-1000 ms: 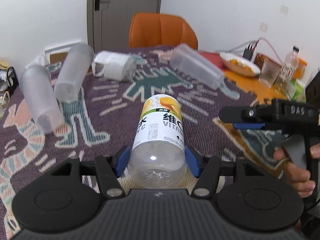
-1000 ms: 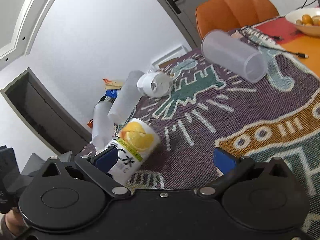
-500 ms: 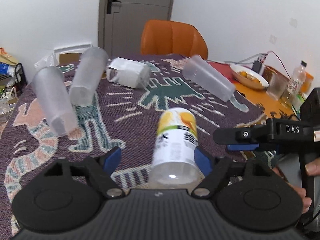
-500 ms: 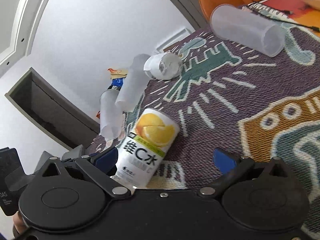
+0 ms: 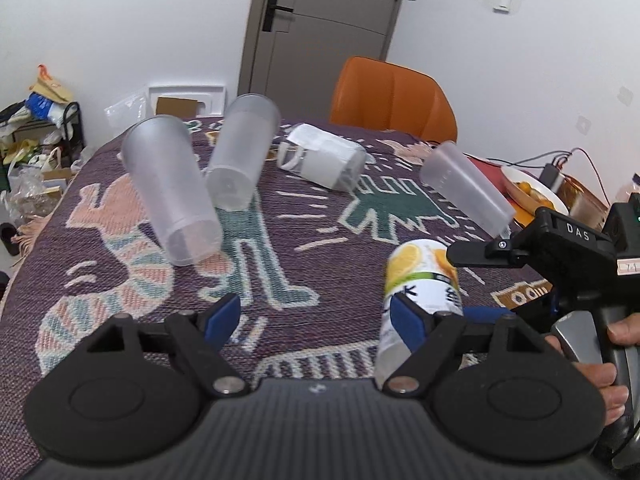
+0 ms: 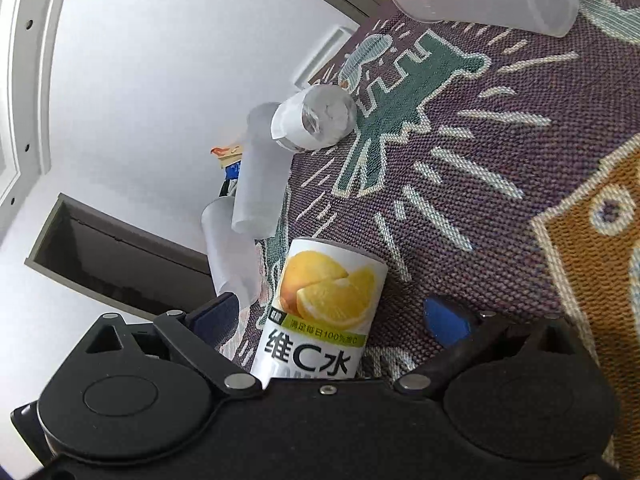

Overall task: Flip cup upright
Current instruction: 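Lift the bottle with the right gripper and rotate it upright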

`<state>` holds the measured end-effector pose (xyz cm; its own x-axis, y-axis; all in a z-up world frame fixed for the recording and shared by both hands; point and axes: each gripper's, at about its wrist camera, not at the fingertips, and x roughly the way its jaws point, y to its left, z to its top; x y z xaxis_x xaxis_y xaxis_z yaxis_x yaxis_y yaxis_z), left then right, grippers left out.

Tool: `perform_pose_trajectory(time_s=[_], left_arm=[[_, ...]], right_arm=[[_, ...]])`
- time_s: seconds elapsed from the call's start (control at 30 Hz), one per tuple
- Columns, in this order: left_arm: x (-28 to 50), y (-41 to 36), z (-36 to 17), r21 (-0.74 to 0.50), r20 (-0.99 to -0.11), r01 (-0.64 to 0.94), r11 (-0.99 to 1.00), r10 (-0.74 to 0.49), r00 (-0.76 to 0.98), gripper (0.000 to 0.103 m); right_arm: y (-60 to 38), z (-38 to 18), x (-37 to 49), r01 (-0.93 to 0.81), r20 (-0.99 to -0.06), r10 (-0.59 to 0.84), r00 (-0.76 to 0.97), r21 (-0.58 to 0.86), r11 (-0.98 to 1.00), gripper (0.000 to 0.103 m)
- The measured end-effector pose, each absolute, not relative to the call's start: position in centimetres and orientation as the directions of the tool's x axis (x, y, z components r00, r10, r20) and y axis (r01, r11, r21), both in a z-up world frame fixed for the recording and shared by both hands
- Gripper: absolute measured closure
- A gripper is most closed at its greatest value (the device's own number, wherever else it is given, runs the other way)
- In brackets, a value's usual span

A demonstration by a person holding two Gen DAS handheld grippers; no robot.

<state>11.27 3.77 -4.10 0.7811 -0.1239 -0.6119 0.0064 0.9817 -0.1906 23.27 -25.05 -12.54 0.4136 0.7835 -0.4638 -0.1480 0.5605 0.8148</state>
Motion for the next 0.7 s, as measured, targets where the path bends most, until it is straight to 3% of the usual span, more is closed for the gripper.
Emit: perform_pose_trajectory(time_s=[0.23,0.5,0.57,0.7], left_arm=[[10.7,5.8,-4.2,-0.225,-0.597,-0.05,0.973,-0.097,0.796,0.02],[10.1,7.8,-4.6,-0.267,-0.588,-0.093,0.959,-0.086,0.804,0.02],[9.9,8.1,-4.7,-0.269,-0.588,-0.097,0.958,-0.084,0.804,0.02],[9.7,8.2,-4.6,-0.273,-0.587,-0.101,0.957,-0.082,0.805,0.019]], right_arm=[[-23.3,-12.5,24.2,-0.145,-0.477,0.788,0.389,0.813,0.564,0.004],[-22.1,-12.8,25.1,-0.122,-0.493,0.779,0.387,0.81,0.573,0.024],[-22.1,-12.9,25.3,-0.115,-0.503,0.77,0.392,0.804,0.584,0.037],[-22.9,-13.2,25.1,-0.11,-0.492,0.775,0.396,0.813,0.572,0.042]])
